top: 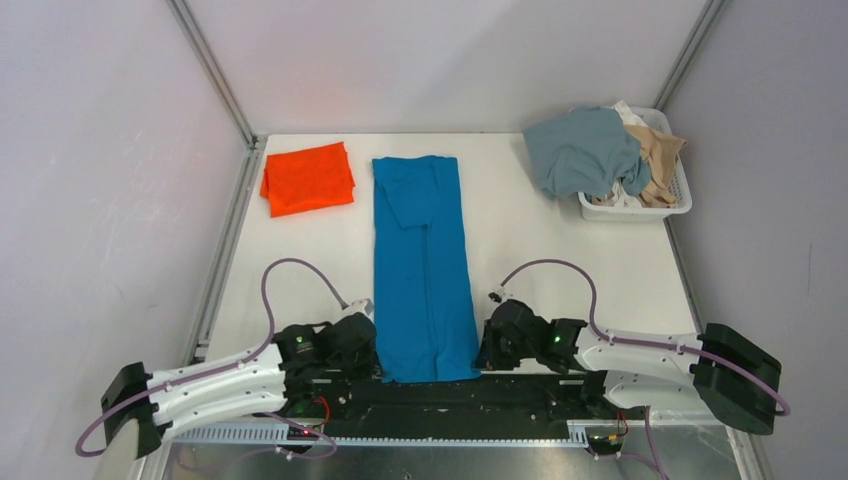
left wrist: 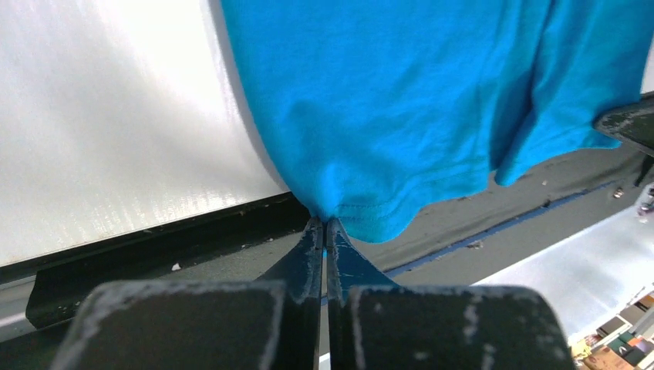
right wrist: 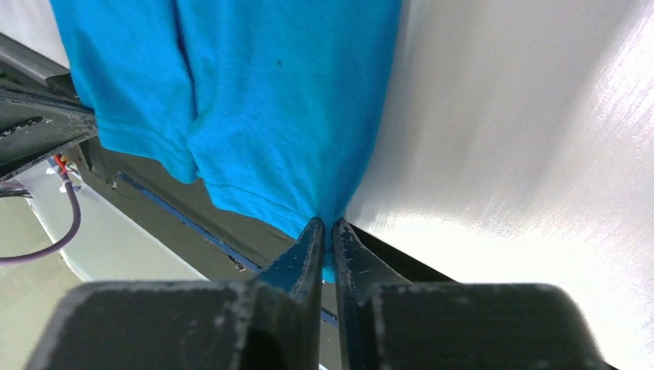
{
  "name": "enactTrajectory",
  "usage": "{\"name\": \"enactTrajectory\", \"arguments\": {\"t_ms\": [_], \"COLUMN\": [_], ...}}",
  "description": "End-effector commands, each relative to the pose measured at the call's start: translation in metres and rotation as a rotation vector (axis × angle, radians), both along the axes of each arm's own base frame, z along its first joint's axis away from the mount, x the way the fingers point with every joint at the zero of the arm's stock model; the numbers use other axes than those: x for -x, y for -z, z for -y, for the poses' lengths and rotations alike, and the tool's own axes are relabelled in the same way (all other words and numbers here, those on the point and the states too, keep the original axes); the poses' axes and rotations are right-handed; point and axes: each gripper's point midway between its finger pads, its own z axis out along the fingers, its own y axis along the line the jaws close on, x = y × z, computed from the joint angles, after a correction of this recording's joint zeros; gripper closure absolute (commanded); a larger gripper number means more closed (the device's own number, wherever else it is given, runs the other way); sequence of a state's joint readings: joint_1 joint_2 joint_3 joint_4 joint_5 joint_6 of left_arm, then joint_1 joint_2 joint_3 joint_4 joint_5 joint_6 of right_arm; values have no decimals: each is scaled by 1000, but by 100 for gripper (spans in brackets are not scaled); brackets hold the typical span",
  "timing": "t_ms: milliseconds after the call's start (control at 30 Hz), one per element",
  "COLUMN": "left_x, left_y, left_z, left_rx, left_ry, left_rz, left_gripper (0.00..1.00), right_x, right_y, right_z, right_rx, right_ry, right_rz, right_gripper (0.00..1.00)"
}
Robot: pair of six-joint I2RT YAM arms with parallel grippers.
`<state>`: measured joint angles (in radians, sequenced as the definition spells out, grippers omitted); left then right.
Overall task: Fold and stack the t-shirts
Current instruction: Grab the bottom of the folded rectangular tshirt with both arms, then fold the folded rectangular tshirt in 1/3 of the way
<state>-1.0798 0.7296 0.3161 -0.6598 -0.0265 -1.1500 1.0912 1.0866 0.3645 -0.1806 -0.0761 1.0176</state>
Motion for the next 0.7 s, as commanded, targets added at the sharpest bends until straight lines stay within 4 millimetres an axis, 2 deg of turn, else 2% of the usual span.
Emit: {"name": "enactTrajectory", "arguments": {"t_ms": [0, 133, 267, 400, 500, 567, 600, 633, 667], "left_x": [-17, -36, -70, -113, -143, -164, -170, -183, -189], "left_y": [-30, -56, -84, -106, -114, -125, -125, -134, -133], "left_z": [16, 26, 32, 32, 24, 20, 17, 12, 9], "left_rx": [93, 114, 97, 102, 97, 108, 96, 100, 82], "left_ry": [13, 30, 9, -47, -115, -160, -162, -197, -197], "left_rz": [112, 225, 357, 469, 512, 558, 569, 598, 605], "left_gripper": [100, 100, 100, 100, 100, 100, 100, 100, 100], "right_x": [-7, -20, -44, -78, -110, -130, -137, -150, -156], "right_y": [-22, -47, -67, -87, -104, -111, -106, -116, -109], "right_z": [-10, -22, -31, -37, -42, -45, -47, -49, -51], "right_rx": [-67, -108, -149, -190, -211, -204, -187, -198, -180], "right_ry": [-14, -37, -6, 43, 80, 95, 93, 111, 110], "right_rz": [67, 141, 182, 223, 258, 278, 276, 292, 280], "right_gripper": [93, 97, 99, 100, 100, 100, 100, 100, 100]}}
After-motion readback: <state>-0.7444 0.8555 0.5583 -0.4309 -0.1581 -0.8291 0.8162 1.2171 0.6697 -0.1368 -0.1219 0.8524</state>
